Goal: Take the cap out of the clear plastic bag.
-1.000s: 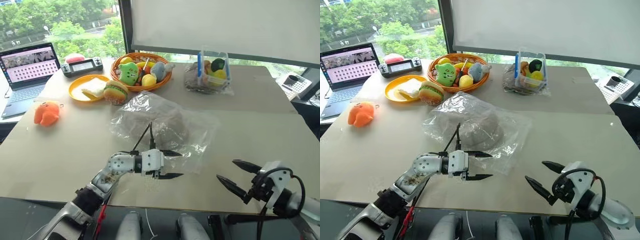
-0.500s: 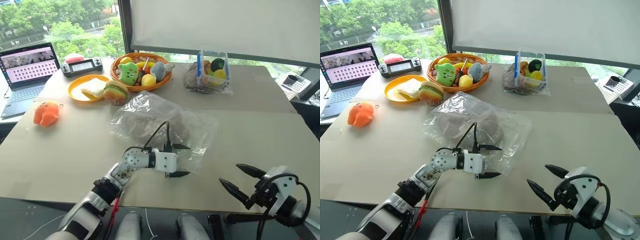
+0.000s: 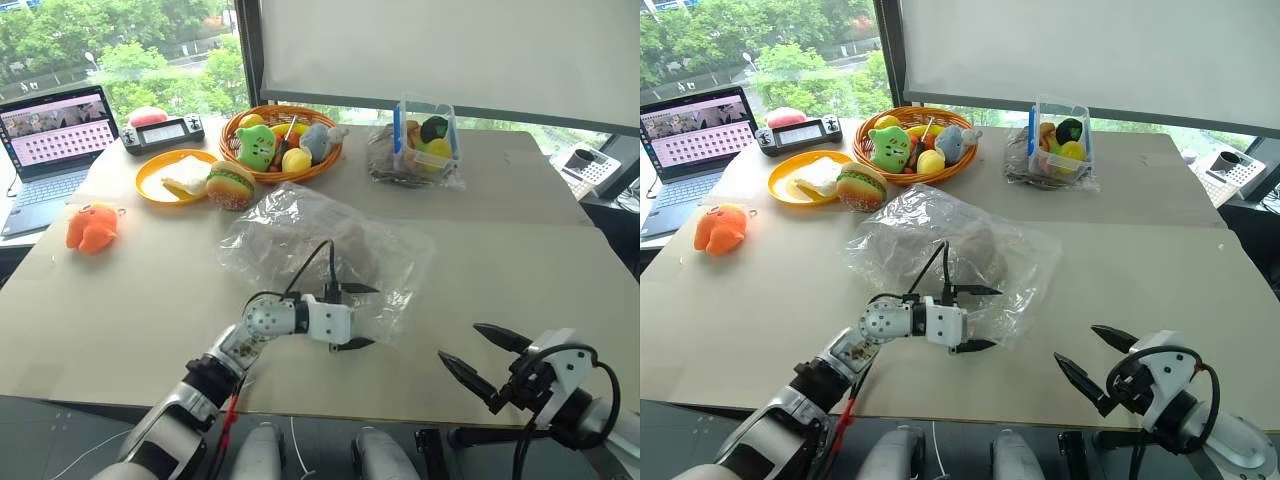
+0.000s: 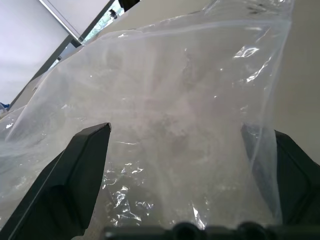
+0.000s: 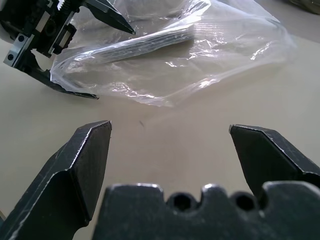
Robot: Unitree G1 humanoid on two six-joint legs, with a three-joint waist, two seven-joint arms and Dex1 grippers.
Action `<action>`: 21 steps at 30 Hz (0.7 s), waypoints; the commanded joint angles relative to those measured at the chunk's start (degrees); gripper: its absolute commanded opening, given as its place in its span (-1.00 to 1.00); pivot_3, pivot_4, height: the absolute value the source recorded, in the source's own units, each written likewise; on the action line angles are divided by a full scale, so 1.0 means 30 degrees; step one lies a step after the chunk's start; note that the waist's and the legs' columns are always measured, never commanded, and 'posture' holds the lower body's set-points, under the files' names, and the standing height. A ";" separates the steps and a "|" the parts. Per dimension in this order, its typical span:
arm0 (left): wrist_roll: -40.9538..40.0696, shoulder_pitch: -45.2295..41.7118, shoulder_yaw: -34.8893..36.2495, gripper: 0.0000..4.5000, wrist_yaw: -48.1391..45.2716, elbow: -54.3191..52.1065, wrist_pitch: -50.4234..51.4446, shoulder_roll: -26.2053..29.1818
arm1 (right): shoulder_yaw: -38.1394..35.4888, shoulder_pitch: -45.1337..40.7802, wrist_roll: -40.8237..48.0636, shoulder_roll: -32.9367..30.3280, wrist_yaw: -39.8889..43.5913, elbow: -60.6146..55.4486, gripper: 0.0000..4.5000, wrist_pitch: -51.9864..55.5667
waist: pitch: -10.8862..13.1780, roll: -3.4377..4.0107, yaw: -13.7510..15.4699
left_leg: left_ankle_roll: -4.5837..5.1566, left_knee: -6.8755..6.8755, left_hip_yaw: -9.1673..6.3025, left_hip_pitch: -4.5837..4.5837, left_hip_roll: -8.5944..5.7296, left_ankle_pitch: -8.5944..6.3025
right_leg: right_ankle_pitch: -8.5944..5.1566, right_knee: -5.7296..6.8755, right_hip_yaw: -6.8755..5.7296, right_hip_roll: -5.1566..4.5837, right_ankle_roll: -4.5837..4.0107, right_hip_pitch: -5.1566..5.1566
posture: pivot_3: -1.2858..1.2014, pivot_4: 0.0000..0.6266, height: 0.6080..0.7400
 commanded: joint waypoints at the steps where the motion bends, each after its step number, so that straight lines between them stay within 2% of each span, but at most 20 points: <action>1: -0.0110 -0.0003 0.0354 0.29 0.0033 -0.0933 -0.0252 -0.0018 | -0.0104 0.0019 -0.0076 0.0078 -0.0068 -0.0232 1.00 -0.0290 | 0.0000 0.0000 0.0002 | 0.0000 0.0001 0.0000 0.0001 0.0000 0.0000 | 0.0000 0.0000 0.0000 0.0000 0.0000 0.0002 | 0.03 -0.52 1.00; 3: -0.0103 0.0009 0.0352 -0.04 0.0026 -0.0961 -0.0256 0.0006 | -0.0061 -0.0033 -0.0083 0.0077 -0.0059 -0.0189 1.00 -0.0270 | 0.0000 0.0000 0.0002 | 0.0000 0.0002 0.0000 0.0001 0.0000 0.0000 | 0.0000 -0.0001 0.0000 -0.0001 0.0001 0.0004 | 0.03 -0.52 1.00; 5: -0.0121 0.0017 0.0355 -0.27 -0.0002 -0.0986 -0.0274 0.0042 | -0.0018 -0.0105 -0.0121 0.0060 -0.0057 -0.0132 1.00 -0.0237 | 0.0000 0.0000 -0.0002 | 0.0000 0.0001 0.0000 0.0001 0.0000 0.0000 | 0.0000 -0.0002 0.0000 0.0000 0.0001 0.0003 | 0.03 -0.52 1.00; 9: -0.0145 0.0042 0.0343 -0.92 -0.0079 -0.1009 -0.0333 0.0102 | -0.0022 -0.0094 -0.0175 0.0063 -0.0064 -0.0122 1.00 -0.0193 | 0.0000 0.0001 -0.0001 | 0.0000 0.0000 0.0000 0.0002 0.0000 0.0000 | 0.0000 0.0000 0.0000 0.0000 0.0000 0.0003 | 0.03 -0.52 1.00; 10: -0.0151 0.0036 0.0343 -0.98 -0.0089 -0.0998 -0.0367 0.0106 | -0.0014 -0.0086 -0.0182 0.0063 -0.0070 -0.0135 1.00 -0.0179 | 0.0000 0.0000 0.0000 | 0.0000 0.0000 0.0000 0.0002 0.0000 0.0000 | 0.0000 0.0000 0.0000 0.0000 0.0000 0.0003 | 0.03 -0.52 1.00; 17: -0.0543 0.0202 0.0517 -0.98 -0.0353 -0.1120 -0.0344 0.0254 | 0.0081 -0.0114 -0.0284 0.0048 -0.0145 -0.0086 1.00 -0.0126 | 0.0000 0.0001 -0.0003 | 0.0000 0.0001 0.0000 0.0002 0.0000 0.0000 | 0.0000 0.0000 -0.0001 0.0000 0.0001 0.0003 | 0.03 -0.52 1.00; 21: -0.2454 0.1149 0.1481 -0.98 -0.2200 -0.1320 -0.2533 0.2552 | 0.0128 -0.0168 -0.0381 0.0045 -0.0153 0.0026 1.00 -0.0184 | -0.0002 0.0003 -0.0184 | 0.0000 -0.0012 0.0002 0.0009 0.0012 0.0000 | 0.0000 0.0005 0.0001 0.0004 -0.0005 -0.0004 | 0.03 -0.52 1.00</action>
